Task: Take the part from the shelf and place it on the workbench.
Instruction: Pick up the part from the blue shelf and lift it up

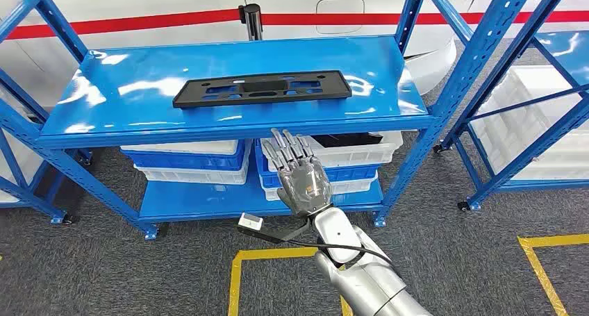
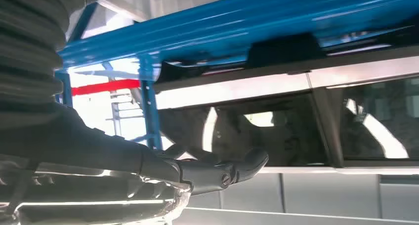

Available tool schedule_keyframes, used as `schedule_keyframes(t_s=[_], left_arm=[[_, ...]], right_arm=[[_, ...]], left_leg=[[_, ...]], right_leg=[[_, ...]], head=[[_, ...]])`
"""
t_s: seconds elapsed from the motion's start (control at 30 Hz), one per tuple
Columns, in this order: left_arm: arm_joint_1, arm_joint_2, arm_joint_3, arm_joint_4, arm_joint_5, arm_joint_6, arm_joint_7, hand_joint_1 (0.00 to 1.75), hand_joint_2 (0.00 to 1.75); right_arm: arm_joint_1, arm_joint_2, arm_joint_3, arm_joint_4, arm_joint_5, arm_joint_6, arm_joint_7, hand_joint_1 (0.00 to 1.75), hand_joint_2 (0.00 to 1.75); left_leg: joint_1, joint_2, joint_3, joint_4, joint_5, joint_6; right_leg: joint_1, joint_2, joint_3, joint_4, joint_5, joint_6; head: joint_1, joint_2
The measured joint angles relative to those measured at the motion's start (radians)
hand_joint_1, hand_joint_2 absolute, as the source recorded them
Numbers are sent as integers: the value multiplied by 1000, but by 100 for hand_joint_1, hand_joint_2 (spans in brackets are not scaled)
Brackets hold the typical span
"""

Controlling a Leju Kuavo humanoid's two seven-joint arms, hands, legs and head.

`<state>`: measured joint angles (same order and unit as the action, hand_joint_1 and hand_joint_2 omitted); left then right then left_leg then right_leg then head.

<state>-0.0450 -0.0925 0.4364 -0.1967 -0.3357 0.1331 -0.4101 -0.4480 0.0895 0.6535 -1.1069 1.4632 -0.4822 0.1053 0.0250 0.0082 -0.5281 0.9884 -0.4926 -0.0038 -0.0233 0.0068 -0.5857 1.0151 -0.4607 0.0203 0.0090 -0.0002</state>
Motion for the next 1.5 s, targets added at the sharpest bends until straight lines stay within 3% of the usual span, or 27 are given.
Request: schedule_keyframes(t_s=[0.1,0.2,0.23,0.27,0.3,0.37,0.4,0.43,0.5,0.6,0.67,0.73,0.77,0.8,0.87,0.9,0.97,1.1,1.13,1.2,1.27,1.3,1.33,1.4,1.43,1.5], left_arm=[[-1,-1,0,0,-1,0,0,0,0],[-1,-1,0,0,-1,2,0,0,0],[1,-1,0,0,-1,2,0,0,0],[2,-1,0,0,-2,3,0,0,0],[3,-1,0,0,-2,3,0,0,0],[4,0,0,0,-2,3,0,0,0],[3,0,0,0,-2,3,0,0,0],[3,0,0,0,-3,3,0,0,0],[2,0,0,0,-4,3,0,0,0],[2,-2,0,0,-9,1,0,0,0],[1,-2,0,0,-11,-2,0,0,0],[1,-2,0,0,-11,-4,0,0,0],[1,-2,0,0,-11,-4,0,0,0],[2,-3,0,0,-11,-4,1,0,0],[3,-3,0,0,-11,-3,1,0,0],[3,-4,0,0,-11,-3,1,0,0],[3,-4,0,0,-10,-3,1,0,0],[3,-4,0,0,-10,-3,1,0,0],[3,-4,0,0,-10,-3,1,0,0],[4,-4,0,0,-10,-2,1,0,0],[6,-4,0,0,-11,-1,0,0,0],[7,-3,0,0,-11,0,1,0,0],[7,-3,0,0,-12,0,1,0,0],[7,-3,0,0,-15,0,3,0,0],[7,-2,0,0,-19,1,4,0,0],[6,-2,0,0,-28,1,4,0,0]], right_arm=[[-2,1,0,-3,0,0,0,0,175],[-1,2,0,-5,0,0,0,0,175],[1,2,0,-5,1,0,0,0,175],[2,2,0,-5,1,0,0,0,175],[3,2,0,-5,1,0,0,0,175],[3,2,0,-6,1,1,0,0,175],[2,3,0,-6,1,1,0,0,175],[2,3,0,-7,1,1,0,0,175],[2,4,0,-8,1,3,0,0,175],[0,6,-1,-13,2,4,-1,0,175],[-3,6,-2,-15,2,9,-1,0,175],[-1,3,-2,-13,1,16,-2,0,175],[1,2,-3,-12,1,18,-2,0,175],[2,1,-3,-11,1,19,-3,0,175],[1,2,-3,-10,1,21,-3,0,175],[0,2,-3,-10,1,21,-3,0,175],[-1,4,-2,-10,1,23,-4,0,175],[-3,9,-2,-10,0,26,-7,0,175],[-6,11,-2,-10,0,26,-9,0,175],[-9,15,-2,-7,-2,28,-16,0,175],[-10,17,-2,-2,-3,26,-23,0,175],[-10,17,-2,1,-3,24,-25,0,175],[-9,18,-2,3,-3,20,-28,0,175],[-10,20,-2,7,-3,11,-30,0,175],[-10,21,-2,8,-3,7,-29,0,175],[-8,21,-2,11,-3,0,-28,0,175]], left_leg=[[5,-1,-20,50,-28,-9],[6,-2,-129,245,-101,-14],[5,-2,-164,295,-109,-13],[5,-2,-183,307,-95,-9],[4,-2,-180,276,-60,-3],[-2,-6,-133,142,27,17],[-7,-7,-109,83,52,25],[-11,-8,-94,50,62,31],[-19,-7,-88,34,57,36],[-12,-4,-63,1,63,43],[-10,-2,-48,-12,62,47],[-9,-3,-44,-11,57,47],[-9,-4,-42,-11,54,46],[-8,-5,-37,-10,49,43],[-7,-6,-25,-7,37,33],[-8,-7,-21,-4,30,27],[-11,-8,-16,0,20,15],[-4,-6,-20,22,-3,-3],[-2,-6,-37,60,-22,-8],[-2,-6,-107,192,-76,-13],[-2,-6,-174,290,-94,-13],[-2,-6,-184,286,-74,-10],[-2,-6,-171,241,-36,-5],[-6,-8,-116,104,40,9],[-10,-9,-95,55,58,15],[-18,-11,-82,27,57,23]], right_leg=[[-4,3,8,-2,-4,-14],[3,3,18,-3,-13,-30],[6,4,21,-3,-16,-34],[10,6,25,-3,-19,-37],[14,9,31,-3,-22,-40],[20,12,45,-4,-31,-43],[23,14,49,-4,-35,-41],[24,14,51,-5,-38,-37],[24,15,51,-9,-43,-28],[26,9,41,16,-61,-18],[23,5,-16,124,-101,-20],[19,5,-94,247,-133,-16],[16,4,-114,265,-128,-9],[13,3,-114,245,-107,1],[4,-4,-64,111,-34,22],[3,-8,-34,48,-5,25],[3,-10,-8,-7,15,15],[1,-3,1,-9,8,-16],[-1,-2,5,-10,6,-22],[1,-2,12,-11,-1,-32],[7,0,19,-10,-7,-38],[9,2,23,-10,-10,-39],[10,4,29,-10,-13,-39],[14,8,39,-11,-21,-36],[16,9,41,-11,-25,-34],[18,9,42,-13,-30,-24]], head=[[-2,0],[-4,0],[-4,0],[-4,0],[-4,0],[-3,0],[-2,0],[-2,0],[-2,0],[0,0],[2,0],[3,0],[4,0],[4,0],[4,0],[5,0],[4,0],[1,0],[-1,0],[-4,0],[-4,0],[-4,0],[-4,0],[-4,0],[-4,0],[-3,0]])
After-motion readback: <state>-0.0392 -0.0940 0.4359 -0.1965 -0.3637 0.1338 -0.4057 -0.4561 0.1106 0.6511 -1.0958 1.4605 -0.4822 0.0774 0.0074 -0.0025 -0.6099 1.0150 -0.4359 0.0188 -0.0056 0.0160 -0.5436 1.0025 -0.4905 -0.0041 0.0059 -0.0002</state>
